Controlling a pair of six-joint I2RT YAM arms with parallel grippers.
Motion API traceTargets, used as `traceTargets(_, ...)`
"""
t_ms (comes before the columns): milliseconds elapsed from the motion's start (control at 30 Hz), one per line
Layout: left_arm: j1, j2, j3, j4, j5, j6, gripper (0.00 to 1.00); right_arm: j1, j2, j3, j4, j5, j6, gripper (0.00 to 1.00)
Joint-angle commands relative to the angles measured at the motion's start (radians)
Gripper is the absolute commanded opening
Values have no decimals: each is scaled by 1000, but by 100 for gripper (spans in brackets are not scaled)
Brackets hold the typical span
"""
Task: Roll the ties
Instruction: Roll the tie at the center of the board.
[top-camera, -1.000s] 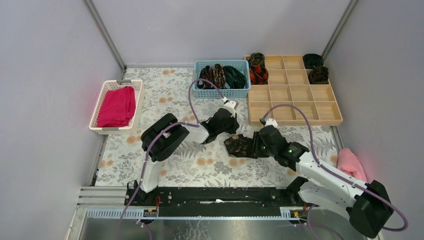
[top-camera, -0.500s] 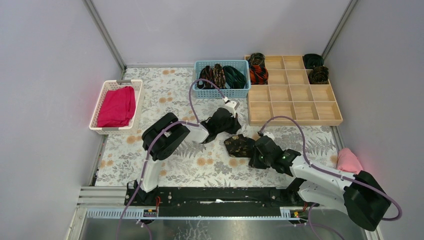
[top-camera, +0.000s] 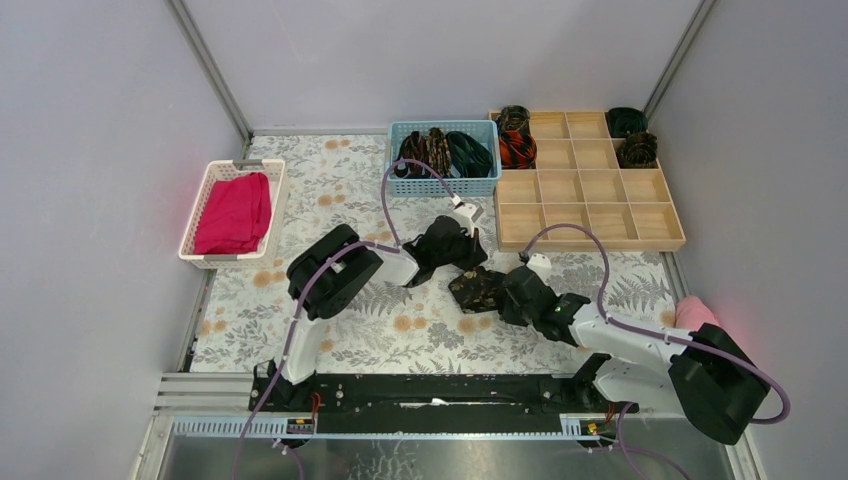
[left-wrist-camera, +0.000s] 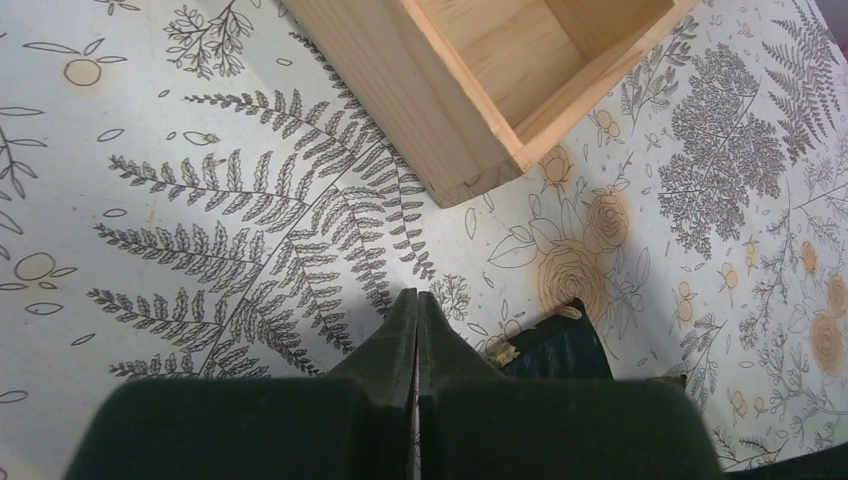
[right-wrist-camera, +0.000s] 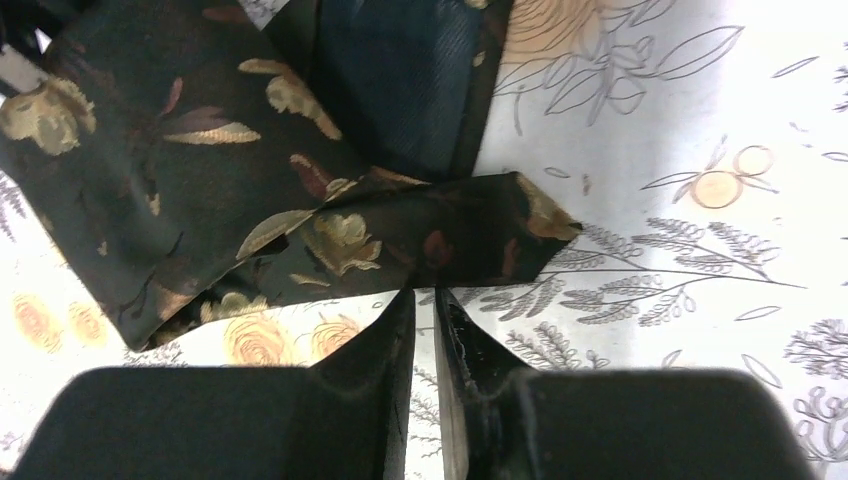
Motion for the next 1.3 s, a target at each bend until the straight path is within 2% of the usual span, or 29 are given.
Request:
traceTargets(0, 1, 56, 1, -85, 44, 17, 0, 5, 30, 24, -95, 146, 0, 20)
traceTargets(833, 3, 84, 20, -82, 150, 26, 0, 4, 266, 122, 82, 215, -68, 19)
traceTargets(1067, 3, 84, 17, -74, 180, 30, 0, 4, 364, 208, 51, 257, -94, 21)
traceTargets(1267, 4, 94, 21, -70, 201, 29, 0, 2, 412, 235, 90, 232, -107, 22)
